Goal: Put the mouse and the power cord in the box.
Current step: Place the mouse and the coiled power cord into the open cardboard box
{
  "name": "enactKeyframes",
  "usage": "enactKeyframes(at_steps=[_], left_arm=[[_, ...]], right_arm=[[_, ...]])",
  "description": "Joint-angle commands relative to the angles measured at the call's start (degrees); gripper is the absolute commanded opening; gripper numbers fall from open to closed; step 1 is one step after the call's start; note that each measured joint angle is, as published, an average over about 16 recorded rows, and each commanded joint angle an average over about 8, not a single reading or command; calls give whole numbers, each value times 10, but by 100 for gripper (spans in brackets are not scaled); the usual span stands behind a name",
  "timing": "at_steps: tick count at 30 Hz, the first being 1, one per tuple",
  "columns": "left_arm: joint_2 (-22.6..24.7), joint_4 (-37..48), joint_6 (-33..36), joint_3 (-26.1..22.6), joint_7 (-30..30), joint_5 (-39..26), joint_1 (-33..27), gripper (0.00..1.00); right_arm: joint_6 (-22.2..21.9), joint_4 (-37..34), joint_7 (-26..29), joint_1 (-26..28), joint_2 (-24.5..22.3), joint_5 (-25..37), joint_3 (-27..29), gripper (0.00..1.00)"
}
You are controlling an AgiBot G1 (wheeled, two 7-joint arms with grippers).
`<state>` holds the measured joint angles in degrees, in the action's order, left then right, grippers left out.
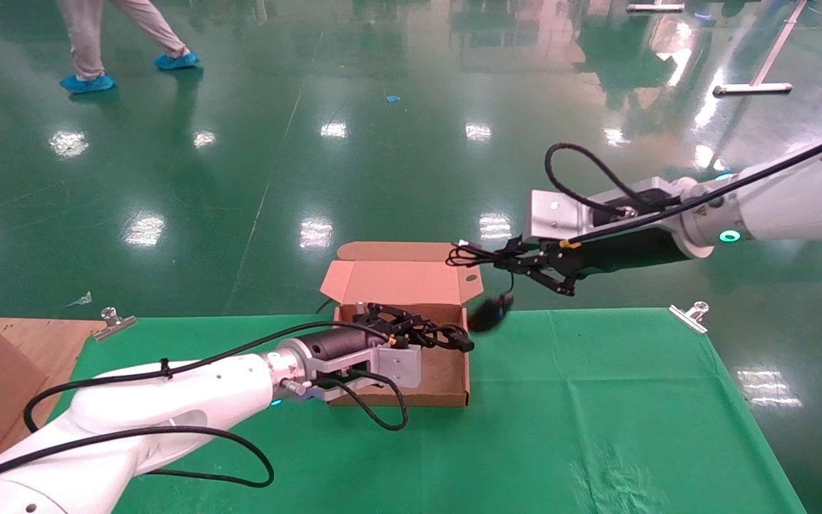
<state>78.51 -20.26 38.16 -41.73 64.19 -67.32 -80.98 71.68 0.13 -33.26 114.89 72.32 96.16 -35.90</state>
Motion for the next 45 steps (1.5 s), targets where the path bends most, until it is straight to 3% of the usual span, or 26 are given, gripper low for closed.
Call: enactKeyframes(at_steps=[1, 10, 17, 28, 38, 39, 45], left_arm=[[0, -2, -5, -13, -2, 10, -1, 100], [-2, 3, -17, -55, -8, 57, -9, 100], [-17, 42, -14, -45, -7, 106, -38, 100], [-128, 50, 164, 15, 43, 193, -59, 100], [-193, 36, 233, 37, 67, 221, -63, 100], [-195, 35, 235, 38, 67, 222, -62, 100], [-198, 33, 238, 39, 68, 225, -62, 100]], right_arm=[[-3, -1, -1, -4, 2, -1, 1, 0], [-4, 2, 1, -2, 13, -2, 1, 0], [-27, 10, 6, -3, 38, -3, 2, 0], [-108, 114, 30, -84, 64, -27, -10, 0], [-162, 215, 89, -152, 64, -64, -96, 0], [-167, 221, 93, -156, 63, -67, -106, 5], [-190, 244, 104, -172, 63, -80, -149, 79]])
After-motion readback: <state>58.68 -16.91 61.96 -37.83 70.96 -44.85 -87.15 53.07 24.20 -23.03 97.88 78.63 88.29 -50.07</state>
